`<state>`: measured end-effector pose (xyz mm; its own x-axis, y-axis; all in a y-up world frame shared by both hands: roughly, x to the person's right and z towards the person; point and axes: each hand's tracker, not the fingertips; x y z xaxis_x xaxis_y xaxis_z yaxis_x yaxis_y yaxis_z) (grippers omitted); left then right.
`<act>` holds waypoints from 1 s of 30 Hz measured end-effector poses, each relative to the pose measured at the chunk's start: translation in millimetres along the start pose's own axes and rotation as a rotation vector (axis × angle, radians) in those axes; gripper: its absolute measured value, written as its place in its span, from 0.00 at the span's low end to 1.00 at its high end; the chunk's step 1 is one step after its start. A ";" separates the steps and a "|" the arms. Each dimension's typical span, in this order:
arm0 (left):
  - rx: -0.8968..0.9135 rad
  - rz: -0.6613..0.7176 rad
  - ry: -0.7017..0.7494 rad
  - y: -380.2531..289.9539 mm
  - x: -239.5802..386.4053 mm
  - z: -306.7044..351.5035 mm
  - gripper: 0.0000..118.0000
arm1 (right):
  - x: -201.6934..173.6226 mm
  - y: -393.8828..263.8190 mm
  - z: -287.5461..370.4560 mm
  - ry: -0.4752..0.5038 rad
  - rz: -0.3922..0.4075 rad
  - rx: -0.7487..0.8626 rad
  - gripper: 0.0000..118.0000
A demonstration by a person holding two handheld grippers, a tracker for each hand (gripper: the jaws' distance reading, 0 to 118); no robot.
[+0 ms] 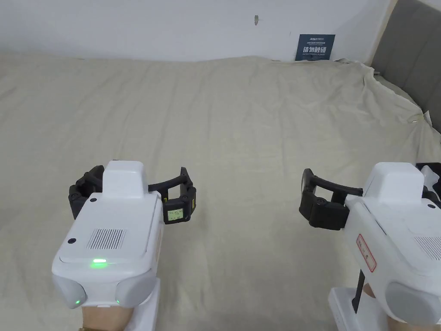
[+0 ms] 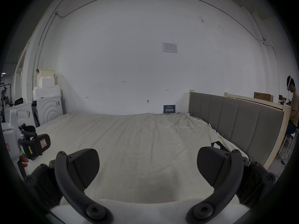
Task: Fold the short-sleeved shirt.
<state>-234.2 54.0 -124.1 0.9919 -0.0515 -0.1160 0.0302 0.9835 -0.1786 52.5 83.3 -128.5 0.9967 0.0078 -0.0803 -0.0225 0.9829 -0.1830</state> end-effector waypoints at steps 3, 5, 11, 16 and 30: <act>0.003 -0.002 -0.001 -0.2 0.7 0.5 1.00 | 0.1 1.1 -0.6 0.001 0.003 0.001 1.00; 0.002 -0.006 -0.004 -0.3 1.5 0.5 1.00 | -0.1 1.8 -0.6 0.001 0.004 0.003 1.00; -0.001 -0.013 -0.004 -1.3 2.6 0.2 1.00 | -1.0 1.5 -0.8 0.005 0.007 -0.001 1.00; 0.004 -0.012 -0.007 -0.8 2.9 0.9 1.00 | 0.2 2.4 -0.2 0.006 0.007 -0.002 1.00; 0.004 -0.020 -0.017 0.8 4.8 2.1 1.00 | 1.2 3.6 -0.1 0.013 0.015 0.004 1.00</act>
<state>-229.2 54.9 -122.8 0.9931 -0.0679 -0.0956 0.0503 0.9830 -0.1764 53.5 86.8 -129.3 0.9952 0.0200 -0.0959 -0.0369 0.9834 -0.1775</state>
